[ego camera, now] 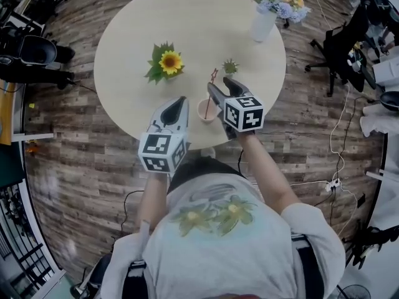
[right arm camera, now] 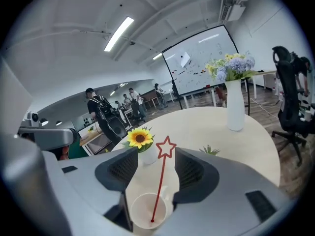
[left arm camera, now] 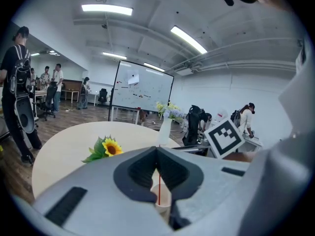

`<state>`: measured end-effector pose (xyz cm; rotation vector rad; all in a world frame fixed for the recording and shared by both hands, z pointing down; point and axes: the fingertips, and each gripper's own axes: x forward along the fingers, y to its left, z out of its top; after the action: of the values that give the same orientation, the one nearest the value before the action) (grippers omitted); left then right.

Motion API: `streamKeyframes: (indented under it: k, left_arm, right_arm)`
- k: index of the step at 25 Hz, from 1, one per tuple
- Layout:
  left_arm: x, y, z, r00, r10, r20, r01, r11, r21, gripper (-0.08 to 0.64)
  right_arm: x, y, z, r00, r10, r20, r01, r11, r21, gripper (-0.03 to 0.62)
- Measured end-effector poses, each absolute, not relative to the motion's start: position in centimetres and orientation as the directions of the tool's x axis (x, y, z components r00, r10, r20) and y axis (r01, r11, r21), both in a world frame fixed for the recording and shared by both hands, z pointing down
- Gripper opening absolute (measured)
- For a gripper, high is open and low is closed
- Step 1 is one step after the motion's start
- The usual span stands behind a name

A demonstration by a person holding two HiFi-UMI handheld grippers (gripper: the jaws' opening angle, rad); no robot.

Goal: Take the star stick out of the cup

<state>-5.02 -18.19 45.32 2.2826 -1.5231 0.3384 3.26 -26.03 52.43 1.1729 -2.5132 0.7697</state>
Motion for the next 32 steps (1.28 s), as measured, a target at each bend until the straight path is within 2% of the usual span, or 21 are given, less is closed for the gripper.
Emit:
streamKeyframes:
  k: [20, 27, 32]
  left_arm:
    - [-6.3, -17.1, 47.2, 0.357, -0.823, 0.441, -0.933, -0.295, 0.205, 0.003]
    - [-6.3, -17.8, 47.9, 0.382, -0.805, 0.454, -0.923, -0.312, 0.223, 0.003]
    - [-6.6, -18.3, 48.0, 0.396, -0.796, 0.457, -0.918, -0.326, 0.226, 0.003]
  right_arm:
    - [1.7, -28.5, 56.1, -0.664, -0.572, 0.481, -0.747, 0.531, -0.401, 0.224]
    - [1.6, -28.4, 56.0, -0.666, -0.57, 0.481, -0.745, 0.526, -0.409, 0.137]
    - [1.7, -28.2, 55.9, -0.658, -0.579, 0.482, -0.753, 0.518, -0.406, 0.135]
